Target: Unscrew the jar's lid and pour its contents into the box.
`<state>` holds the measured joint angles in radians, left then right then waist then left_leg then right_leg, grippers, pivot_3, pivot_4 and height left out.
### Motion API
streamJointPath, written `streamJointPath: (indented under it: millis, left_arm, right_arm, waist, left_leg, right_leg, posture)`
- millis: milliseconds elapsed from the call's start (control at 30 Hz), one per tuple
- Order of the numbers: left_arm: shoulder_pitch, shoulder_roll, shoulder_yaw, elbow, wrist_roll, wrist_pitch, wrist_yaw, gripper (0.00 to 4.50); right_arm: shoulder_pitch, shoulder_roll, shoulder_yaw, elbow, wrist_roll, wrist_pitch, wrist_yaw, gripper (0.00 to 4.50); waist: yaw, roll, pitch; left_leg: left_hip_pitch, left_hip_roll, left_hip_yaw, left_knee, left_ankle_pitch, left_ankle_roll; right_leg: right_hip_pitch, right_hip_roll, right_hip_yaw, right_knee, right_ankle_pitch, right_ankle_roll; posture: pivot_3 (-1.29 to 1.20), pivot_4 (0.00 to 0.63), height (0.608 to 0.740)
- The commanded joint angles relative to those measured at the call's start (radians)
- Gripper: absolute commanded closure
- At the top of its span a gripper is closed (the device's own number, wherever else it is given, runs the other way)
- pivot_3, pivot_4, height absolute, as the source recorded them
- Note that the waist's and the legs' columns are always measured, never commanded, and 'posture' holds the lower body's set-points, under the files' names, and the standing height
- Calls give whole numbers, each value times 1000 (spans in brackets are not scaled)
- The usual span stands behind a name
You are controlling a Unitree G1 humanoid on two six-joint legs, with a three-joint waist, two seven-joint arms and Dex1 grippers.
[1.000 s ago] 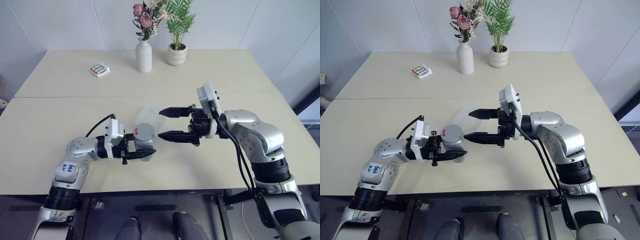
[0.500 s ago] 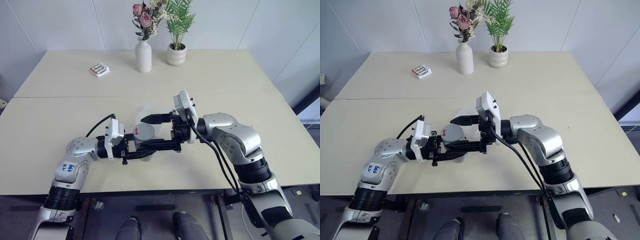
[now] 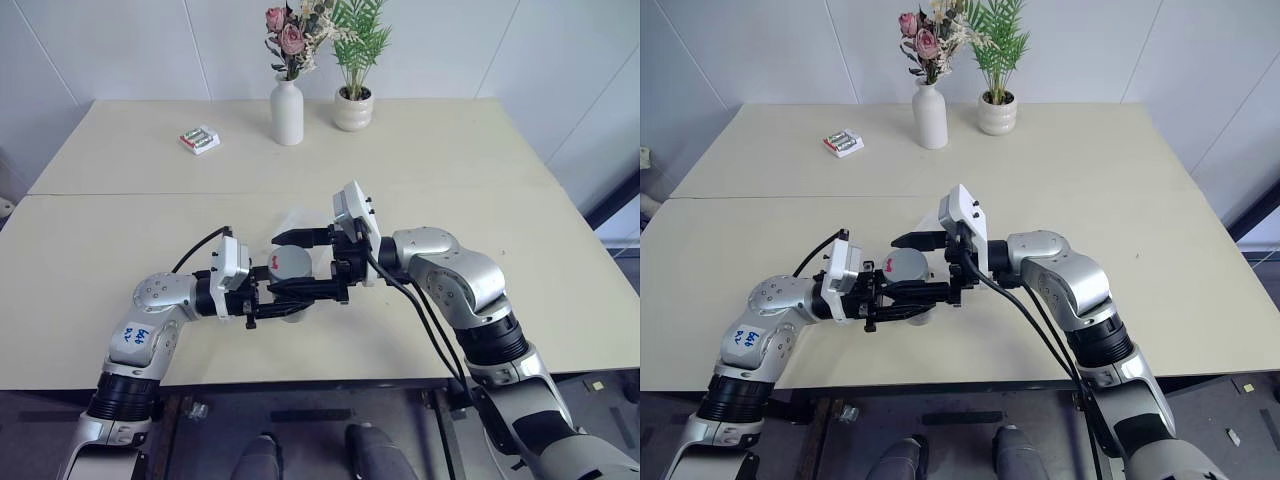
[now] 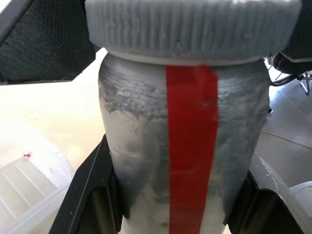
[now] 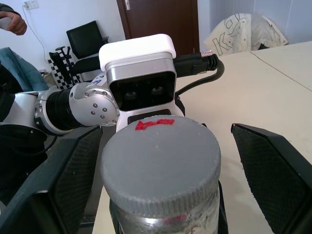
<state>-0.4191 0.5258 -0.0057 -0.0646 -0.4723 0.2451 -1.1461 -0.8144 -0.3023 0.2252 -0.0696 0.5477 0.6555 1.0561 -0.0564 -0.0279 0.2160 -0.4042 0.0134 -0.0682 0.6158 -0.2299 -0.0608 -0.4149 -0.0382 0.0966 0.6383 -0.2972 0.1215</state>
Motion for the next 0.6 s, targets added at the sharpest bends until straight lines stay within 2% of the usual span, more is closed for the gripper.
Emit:
streamJointPath:
  millis: [33,167,600]
  left_arm:
    - [2,6,13,-32,-20,-3,1,2409]
    - [0,5,12,-31,-20,-4,0,2409]
    - [1,2,12,-29,-19,-7,0,2409]
  right_arm:
    - [-25,7,-15,-10,3,-20,2,44]
    - [-25,6,-20,-13,8,-26,8,942]
    - [-25,11,-36,-18,26,-37,12,942]
  waist:
    - [0,0,0]
    - [0,0,0]
    - [0,0,0]
  left_leg:
    - [0,0,0,0,0,0]
    - [0,0,0,0,0,0]
    - [0,0,0,0,0,0]
  right_leg:
    - [0,0,0,0,0,0]
    - [0,0,0,0,0,0]
    - [0,0,0,0,0,0]
  posture:
    - [0,150,740]
    - [0,150,740]
    - [0,150,740]
